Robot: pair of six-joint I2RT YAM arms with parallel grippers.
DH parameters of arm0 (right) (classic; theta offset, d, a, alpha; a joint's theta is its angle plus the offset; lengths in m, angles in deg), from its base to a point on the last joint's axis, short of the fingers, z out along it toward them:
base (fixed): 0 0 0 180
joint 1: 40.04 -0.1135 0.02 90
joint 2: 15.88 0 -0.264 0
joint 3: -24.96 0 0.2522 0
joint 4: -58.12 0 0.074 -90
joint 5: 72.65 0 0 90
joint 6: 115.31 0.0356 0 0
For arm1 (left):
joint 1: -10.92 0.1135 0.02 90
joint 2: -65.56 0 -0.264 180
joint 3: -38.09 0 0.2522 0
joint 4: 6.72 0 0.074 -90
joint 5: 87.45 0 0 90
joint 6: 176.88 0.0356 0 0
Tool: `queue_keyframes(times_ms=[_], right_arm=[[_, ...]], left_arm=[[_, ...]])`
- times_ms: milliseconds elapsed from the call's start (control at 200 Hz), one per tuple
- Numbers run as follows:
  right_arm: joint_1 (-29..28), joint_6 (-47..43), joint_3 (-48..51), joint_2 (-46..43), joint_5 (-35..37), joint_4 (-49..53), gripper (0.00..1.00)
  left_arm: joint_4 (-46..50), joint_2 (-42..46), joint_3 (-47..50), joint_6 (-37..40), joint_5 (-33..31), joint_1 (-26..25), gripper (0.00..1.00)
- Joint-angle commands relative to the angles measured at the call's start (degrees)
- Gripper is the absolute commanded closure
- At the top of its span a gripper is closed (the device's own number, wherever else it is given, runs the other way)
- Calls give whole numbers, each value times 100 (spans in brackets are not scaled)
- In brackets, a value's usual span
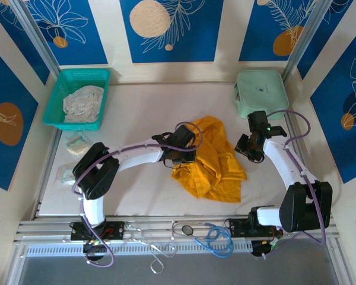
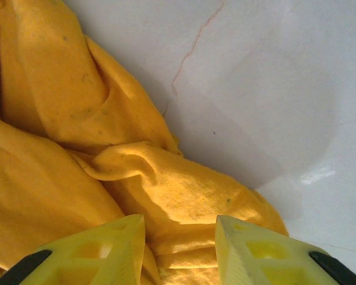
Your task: Fold and stack the t-shirts
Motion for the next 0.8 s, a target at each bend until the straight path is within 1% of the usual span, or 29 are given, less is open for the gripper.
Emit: queue_keyframes(times_ms=[0, 120, 185, 280, 375, 535, 650, 685, 791], right_arm=[[-114, -67, 110, 75, -275, -75, 60], [-385, -48, 28, 367, -294, -175, 52], [-508, -47, -72, 590, -269, -235, 49], [-557, -49, -229, 1013, -200, -365, 49], [-531, -49, -388, 1532, -203, -517, 49], [-734, 51, -627, 2372, -566, -839, 49], [-1024, 157, -733, 2664, -534, -914, 49], [-1060, 168, -747, 2715, -515, -909, 54], [-983, 158, -731, 2780, -447, -823, 94]], left_arm=[[-82, 272, 176, -12, -395, 45, 100], [357, 716, 126, 264, -875, 134, 100], [661, 963, 43, 439, -1104, 238, 100], [1036, 1360, -53, 690, -1402, 427, 100], [1321, 1675, -152, 900, -1571, 629, 100], [1445, 1932, -165, 1048, -1622, 850, 100], [1445, 1933, -148, 1104, -1622, 947, 100], [1445, 1926, -142, 1121, -1629, 988, 100], [1468, 1941, -177, 1296, -1732, 1195, 100]])
